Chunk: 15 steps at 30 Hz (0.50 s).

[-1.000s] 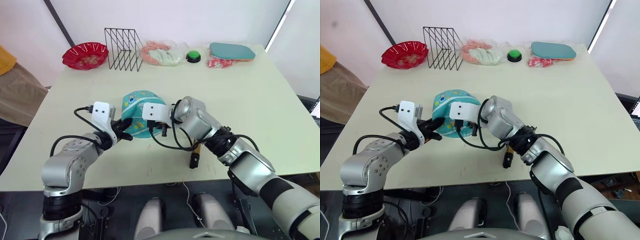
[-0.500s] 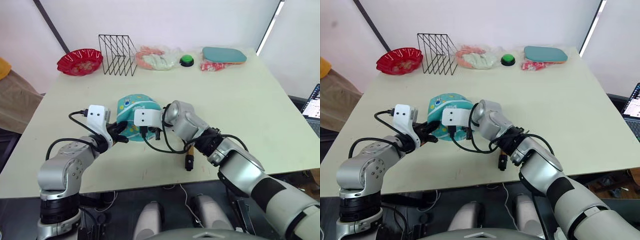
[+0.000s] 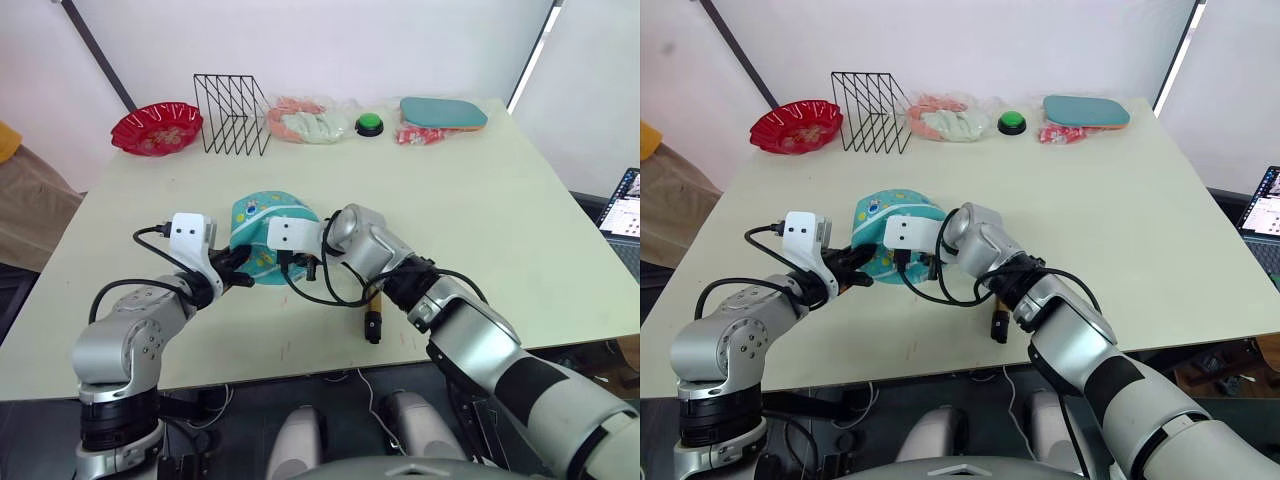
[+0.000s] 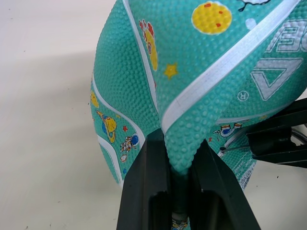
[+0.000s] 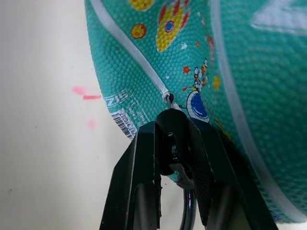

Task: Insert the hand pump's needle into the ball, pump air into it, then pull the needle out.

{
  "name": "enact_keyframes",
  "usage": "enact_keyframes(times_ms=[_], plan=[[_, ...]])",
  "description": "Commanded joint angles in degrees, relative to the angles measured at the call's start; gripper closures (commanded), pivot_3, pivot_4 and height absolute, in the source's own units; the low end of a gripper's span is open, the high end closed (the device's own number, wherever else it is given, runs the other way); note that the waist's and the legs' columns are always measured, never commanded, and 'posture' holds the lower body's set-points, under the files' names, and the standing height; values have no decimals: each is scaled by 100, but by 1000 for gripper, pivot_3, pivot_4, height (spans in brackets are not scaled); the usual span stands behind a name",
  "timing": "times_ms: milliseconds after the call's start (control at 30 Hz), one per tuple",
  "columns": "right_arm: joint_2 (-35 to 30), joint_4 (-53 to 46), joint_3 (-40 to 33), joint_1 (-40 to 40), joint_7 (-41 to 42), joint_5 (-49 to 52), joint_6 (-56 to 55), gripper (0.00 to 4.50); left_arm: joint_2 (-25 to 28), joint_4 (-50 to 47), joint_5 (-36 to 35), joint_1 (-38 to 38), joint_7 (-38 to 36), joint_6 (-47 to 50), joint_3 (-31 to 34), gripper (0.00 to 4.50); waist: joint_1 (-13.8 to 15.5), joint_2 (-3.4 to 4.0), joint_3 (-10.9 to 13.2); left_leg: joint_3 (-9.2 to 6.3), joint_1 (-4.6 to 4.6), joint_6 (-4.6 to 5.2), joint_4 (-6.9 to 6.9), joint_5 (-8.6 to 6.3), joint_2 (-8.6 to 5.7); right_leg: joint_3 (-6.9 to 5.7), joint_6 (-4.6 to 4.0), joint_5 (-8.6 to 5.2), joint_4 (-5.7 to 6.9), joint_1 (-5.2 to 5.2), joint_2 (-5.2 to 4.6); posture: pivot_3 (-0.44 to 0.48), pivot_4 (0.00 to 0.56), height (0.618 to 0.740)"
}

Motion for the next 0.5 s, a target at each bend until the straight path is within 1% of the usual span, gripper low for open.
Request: enact_keyframes(times_ms=[33,333,500], plan=[[1355,166,-87,38,-156,566,-32,4181,-237,161,-382,79,-460,221,-551,4500,0,1,0,0,0,0,-1,0,0,0,-1,0,0,0,-1,0,150,740],[1615,366,-146,173,-324,915,68,4181,-256,342,-318,-17,-545,141,-642,4500,5,26,-19,-4,0,0,-5,0,0,-4,-7,-4,-2,0,-6,0,150,740],[1562,392,146,240,-354,882,-246,4181,-237,493,-249,-35,-624,60,-730,4500,6,48,-34,-10,0,-1,-6,-1,-1,-11,-9,-6,-4,-3,-15,0,150,740]])
